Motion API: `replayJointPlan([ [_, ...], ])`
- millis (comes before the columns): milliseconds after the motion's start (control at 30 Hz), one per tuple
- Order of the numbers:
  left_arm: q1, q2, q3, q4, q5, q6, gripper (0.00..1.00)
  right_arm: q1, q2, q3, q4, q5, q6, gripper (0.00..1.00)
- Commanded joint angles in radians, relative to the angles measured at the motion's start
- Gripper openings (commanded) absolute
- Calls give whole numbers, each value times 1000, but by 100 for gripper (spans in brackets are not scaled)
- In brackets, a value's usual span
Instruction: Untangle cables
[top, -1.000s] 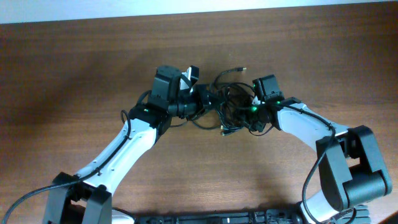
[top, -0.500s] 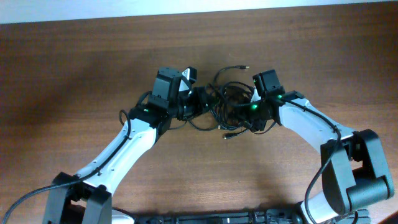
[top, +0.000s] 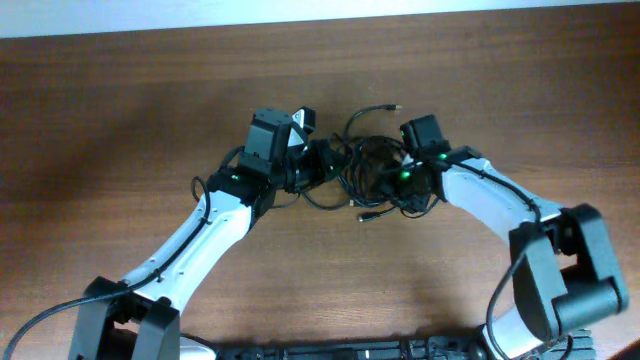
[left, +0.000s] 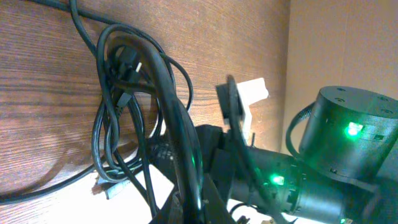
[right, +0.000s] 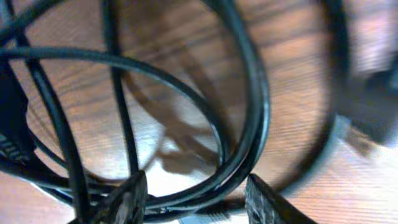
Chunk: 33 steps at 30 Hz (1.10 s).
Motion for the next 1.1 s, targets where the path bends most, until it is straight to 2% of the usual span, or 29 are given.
replayJointPlan([
  [0, 3, -24, 10, 2, -10, 20, 0, 56, 36, 13, 36, 17, -7, 50],
  [267, 3, -24, 10, 2, -8, 20, 0, 65, 43, 12, -31, 89, 30, 49],
  [400, 5, -24, 10, -21, -12, 51, 0, 64, 43, 12, -27, 103, 29, 11],
  [467, 26, -24, 10, -42, -12, 75, 0, 64, 43, 13, -32, 110, 3, 4],
  [533, 88, -25, 10, -88, -28, 164, 0, 48, 42, 13, -56, 110, -47, 4],
  [567, 134, -25, 10, -140, -76, 260, 0, 9, 40, 15, -86, 110, -106, 4],
  [667, 257, -25, 10, -286, -226, 442, 0, -160, -11, 60, -204, 110, -251, 4],
  [700, 311, -25, 10, -305, -235, 491, 0, -220, -41, 94, -249, 109, -296, 4],
  [767, 366, -32, 10, -308, -221, 544, 0, -304, -97, 171, -321, 109, -368, 4],
  [833, 383, -68, 10, -291, -104, 621, 0, -349, -174, 280, -381, 108, -451, 4],
  [900, 375, -98, 10, -261, 95, 670, 0, -336, -217, 314, -387, 44, -457, 22],
  [967, 363, -116, 10, -103, 476, 670, 0, -286, -216, 314, -384, -69, -501, 39],
  [1000, 362, -117, 10, -17, 592, 654, 0, -262, -208, 314, -385, -88, -509, 49],
  [1033, 361, -119, 10, 140, 693, 548, 0, -212, -193, 314, -384, -90, -509, 59],
  [1067, 359, -120, 10, 230, 715, 483, 0, -173, -181, 314, -382, -90, -509, 66],
])
